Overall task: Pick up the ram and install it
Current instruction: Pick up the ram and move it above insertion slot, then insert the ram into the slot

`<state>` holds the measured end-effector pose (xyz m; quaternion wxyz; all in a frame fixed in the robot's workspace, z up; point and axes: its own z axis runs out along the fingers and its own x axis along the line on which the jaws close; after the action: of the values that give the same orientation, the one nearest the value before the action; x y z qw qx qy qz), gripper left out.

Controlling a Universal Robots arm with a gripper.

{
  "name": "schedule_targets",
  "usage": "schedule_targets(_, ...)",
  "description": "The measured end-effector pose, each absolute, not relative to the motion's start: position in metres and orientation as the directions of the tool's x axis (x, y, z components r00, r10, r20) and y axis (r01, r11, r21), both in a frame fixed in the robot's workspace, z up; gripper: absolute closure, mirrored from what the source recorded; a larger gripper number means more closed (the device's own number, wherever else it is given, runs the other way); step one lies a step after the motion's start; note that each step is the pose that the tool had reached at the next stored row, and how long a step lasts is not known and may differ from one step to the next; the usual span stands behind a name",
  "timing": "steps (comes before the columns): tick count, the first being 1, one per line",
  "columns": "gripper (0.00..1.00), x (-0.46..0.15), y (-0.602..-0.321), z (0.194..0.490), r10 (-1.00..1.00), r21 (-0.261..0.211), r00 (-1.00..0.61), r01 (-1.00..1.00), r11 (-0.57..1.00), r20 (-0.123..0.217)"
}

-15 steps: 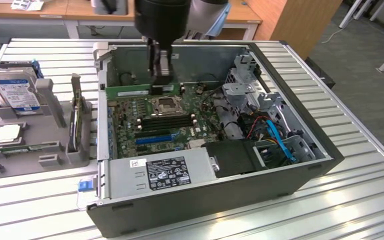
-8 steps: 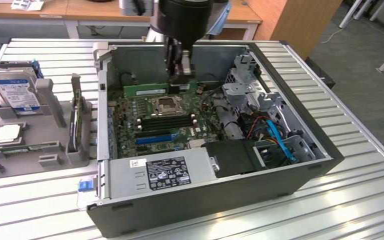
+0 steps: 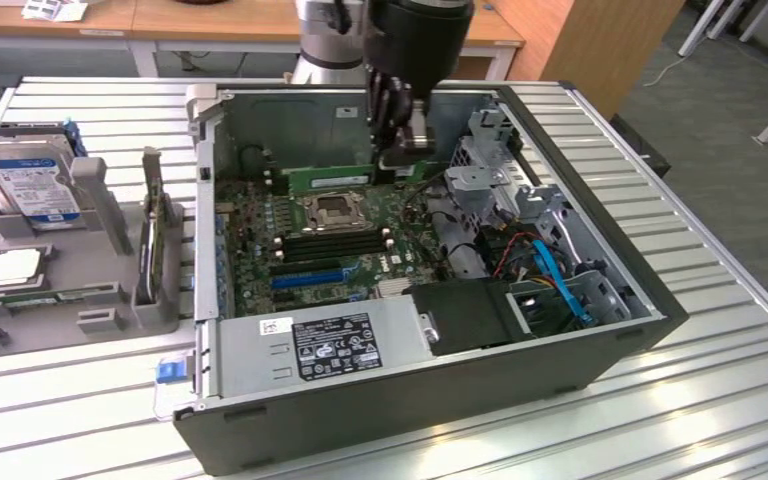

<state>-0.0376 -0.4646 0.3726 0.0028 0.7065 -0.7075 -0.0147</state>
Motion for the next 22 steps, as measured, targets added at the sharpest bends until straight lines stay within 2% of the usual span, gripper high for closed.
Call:
schedule_targets(18,0.86,-0.0274,-0.4645,0.3726,-1.000,0.025,0.002,-1.000,-0.002,-0.020)
schedule_targets(22,0.86,-0.0274,-0.4547,0.3720,-1.000,0.025,0.001,-1.000,-0.002,-0.020)
